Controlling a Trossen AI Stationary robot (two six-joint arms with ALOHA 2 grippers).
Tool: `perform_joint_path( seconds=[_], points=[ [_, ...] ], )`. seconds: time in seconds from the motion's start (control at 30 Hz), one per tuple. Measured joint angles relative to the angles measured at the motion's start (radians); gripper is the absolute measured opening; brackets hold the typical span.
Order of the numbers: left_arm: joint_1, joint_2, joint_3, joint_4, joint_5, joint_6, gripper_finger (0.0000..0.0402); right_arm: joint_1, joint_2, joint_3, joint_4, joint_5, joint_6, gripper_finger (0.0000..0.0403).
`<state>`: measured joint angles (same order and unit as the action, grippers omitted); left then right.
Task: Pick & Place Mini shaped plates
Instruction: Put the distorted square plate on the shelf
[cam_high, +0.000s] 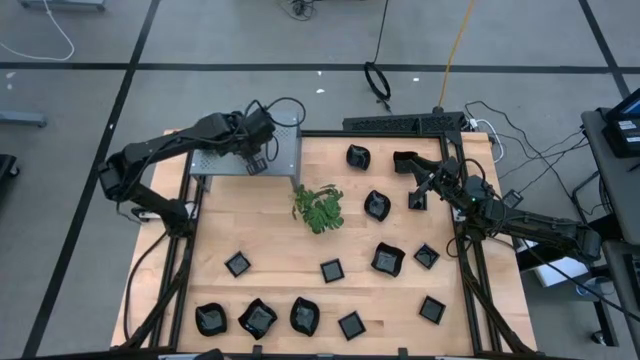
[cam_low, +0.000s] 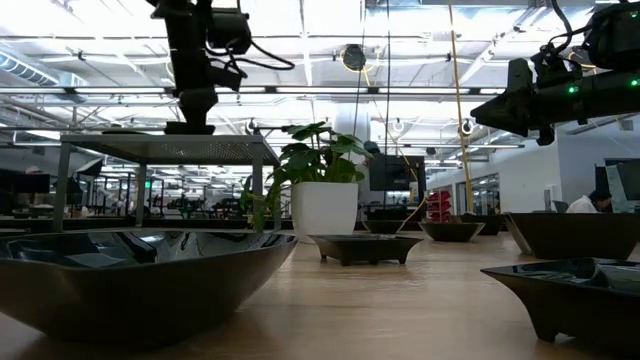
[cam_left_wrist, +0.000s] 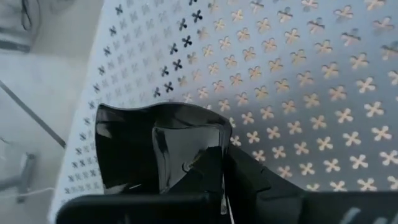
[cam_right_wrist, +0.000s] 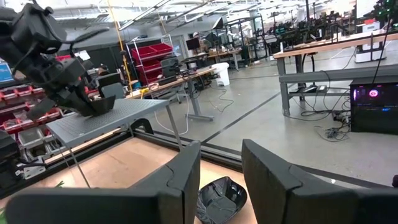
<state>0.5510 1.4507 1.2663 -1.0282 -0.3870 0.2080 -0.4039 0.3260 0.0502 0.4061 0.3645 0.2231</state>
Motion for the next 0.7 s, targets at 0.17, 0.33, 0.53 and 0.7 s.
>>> perform_joint_path(
  seconds=[0.17, 0.33, 0.53, 0.7],
  points=[
    [-0.001, -0.002, 0.0, 0.011, -0.007, 0.044, 0.0005, 0.0, 0.0, 0.0, 0.0, 0.0, 0.0, 0.0105],
    [-0.004, -0.002, 0.0, 0.012, -0.014, 0.054, 0.0021, 0.0, 0.0, 0.0, 0.0, 0.0, 0.0, 0.0105],
    [-0.027, -0.002, 0.0, 0.013, -0.006, 0.06, 0.0038, 0.0, 0.0, 0.0, 0.0, 0.0, 0.0, 0.0105],
    [-0.043, -0.002, 0.0, 0.029, -0.007, 0.04, 0.0051, 0.0, 0.0, 0.0, 0.0, 0.0, 0.0, 0.0105]
  ],
)
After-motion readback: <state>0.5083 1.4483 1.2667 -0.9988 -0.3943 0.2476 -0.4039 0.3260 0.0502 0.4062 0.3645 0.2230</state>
